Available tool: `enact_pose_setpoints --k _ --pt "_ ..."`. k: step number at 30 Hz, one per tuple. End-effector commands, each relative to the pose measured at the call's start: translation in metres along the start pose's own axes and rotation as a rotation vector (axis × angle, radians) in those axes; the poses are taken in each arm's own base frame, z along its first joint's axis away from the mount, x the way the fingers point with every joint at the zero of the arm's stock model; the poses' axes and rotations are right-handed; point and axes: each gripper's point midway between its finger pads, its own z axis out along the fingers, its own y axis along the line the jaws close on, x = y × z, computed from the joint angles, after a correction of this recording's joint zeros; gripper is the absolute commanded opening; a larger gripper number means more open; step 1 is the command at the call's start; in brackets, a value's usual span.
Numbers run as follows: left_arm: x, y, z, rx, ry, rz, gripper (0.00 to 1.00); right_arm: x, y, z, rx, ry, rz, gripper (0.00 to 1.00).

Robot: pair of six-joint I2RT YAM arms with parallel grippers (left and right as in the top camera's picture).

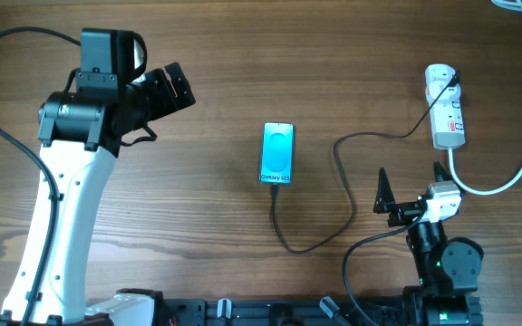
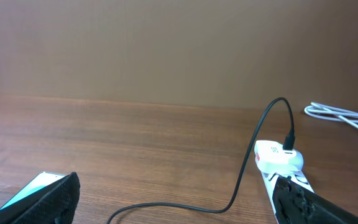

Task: Plug charger to phone and switch on socket

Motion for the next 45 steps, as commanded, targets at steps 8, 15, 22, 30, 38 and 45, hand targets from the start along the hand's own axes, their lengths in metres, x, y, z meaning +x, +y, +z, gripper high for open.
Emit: enact_pose_setpoints --k 8,15,22,30,38,45 --pt "-0.001 0.004 0.002 -0.020 -0.003 -0.008 1.00 -0.003 -0.002 -0.001 0.013 -0.014 -0.006 1.00" --pt "-0.001 0.004 0.001 -0.019 -0.004 -0.001 1.00 -0.003 -0.002 -0.001 0.013 -0.014 -0.006 1.00" --pt "0.014 0.011 -0.005 -0.034 0.026 -0.009 1.00 -0.003 -0.002 -0.001 0.013 -0.014 -0.006 1.00" --pt "0.054 0.036 0.004 -0.058 0.058 -0.017 1.00 -0.003 -0.002 -0.001 0.013 -0.014 -0.006 1.00" --pt "0.070 0.052 -0.017 -0.058 -0.013 0.044 1.00 -0.003 -0.002 -0.001 0.013 -0.014 -0.006 1.00" --pt "0.086 0.060 -0.013 -0.031 -0.088 0.216 1.00 -0.003 -0.002 -0.001 0.013 -0.014 -0.006 1.00"
